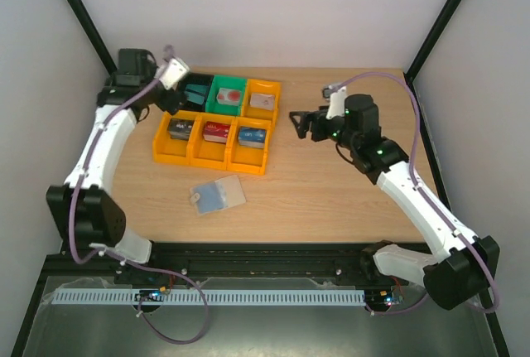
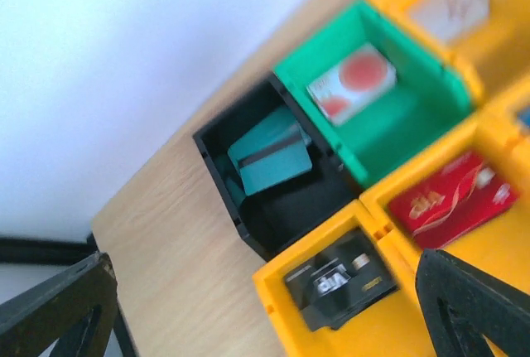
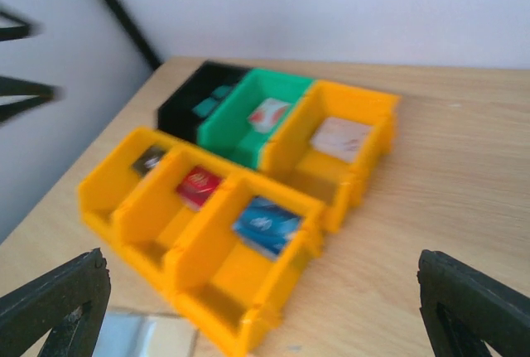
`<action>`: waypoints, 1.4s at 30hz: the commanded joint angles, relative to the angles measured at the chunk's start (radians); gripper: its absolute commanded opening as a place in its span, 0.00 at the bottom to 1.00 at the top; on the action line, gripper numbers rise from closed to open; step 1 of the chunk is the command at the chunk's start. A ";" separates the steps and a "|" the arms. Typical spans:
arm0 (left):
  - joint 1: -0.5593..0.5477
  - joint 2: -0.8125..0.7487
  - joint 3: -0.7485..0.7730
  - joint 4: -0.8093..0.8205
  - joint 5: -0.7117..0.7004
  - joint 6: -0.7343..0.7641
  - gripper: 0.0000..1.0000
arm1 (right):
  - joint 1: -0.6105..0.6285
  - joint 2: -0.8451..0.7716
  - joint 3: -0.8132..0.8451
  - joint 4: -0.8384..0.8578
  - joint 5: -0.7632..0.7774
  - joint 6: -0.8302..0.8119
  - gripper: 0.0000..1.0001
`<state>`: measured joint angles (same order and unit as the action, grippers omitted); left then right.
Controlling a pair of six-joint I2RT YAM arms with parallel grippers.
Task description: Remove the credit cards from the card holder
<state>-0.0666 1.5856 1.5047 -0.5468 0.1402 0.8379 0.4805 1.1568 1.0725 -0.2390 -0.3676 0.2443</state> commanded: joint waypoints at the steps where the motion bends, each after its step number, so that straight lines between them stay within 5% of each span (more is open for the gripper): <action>1: 0.088 -0.171 -0.067 0.060 0.169 -0.648 0.99 | -0.132 -0.066 -0.081 0.096 0.123 0.043 0.99; 5: 0.181 -0.281 -0.273 0.214 0.144 -0.884 0.99 | -0.305 -0.147 -0.215 0.249 0.233 0.078 0.99; 9: 0.197 -0.340 -0.496 0.427 -0.089 -1.003 0.99 | -0.399 -0.238 -0.437 0.497 0.406 0.055 0.99; 17: 0.194 -0.319 -1.062 1.173 -0.171 -1.031 0.99 | -0.443 -0.285 -0.831 0.978 0.612 -0.006 0.99; 22: 0.128 -0.277 -1.296 1.643 -0.148 -0.944 0.99 | -0.454 -0.166 -1.009 1.293 0.691 -0.013 0.99; 33: 0.040 -0.212 -1.233 1.605 -0.313 -0.928 1.00 | -0.482 0.405 -0.993 1.846 0.438 -0.073 0.98; 36: 0.039 -0.249 -1.309 1.711 -0.274 -0.906 1.00 | -0.493 0.337 -0.921 1.598 0.396 -0.081 0.99; 38: 0.039 -0.233 -1.266 1.648 -0.286 -0.916 0.99 | -0.504 0.388 -0.906 1.652 0.327 -0.091 0.98; 40: 0.038 -0.195 -1.225 1.624 -0.312 -0.908 1.00 | -0.507 0.363 -0.852 1.506 0.303 -0.105 0.99; 42: 0.037 -0.157 -1.274 1.767 -0.317 -0.892 0.99 | -0.508 0.382 -0.878 1.591 0.298 -0.099 0.99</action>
<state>-0.0257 1.3743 0.2428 1.0569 -0.1467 -0.0776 -0.0196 1.5284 0.1818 1.3258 -0.0048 0.1741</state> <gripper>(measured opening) 0.994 0.985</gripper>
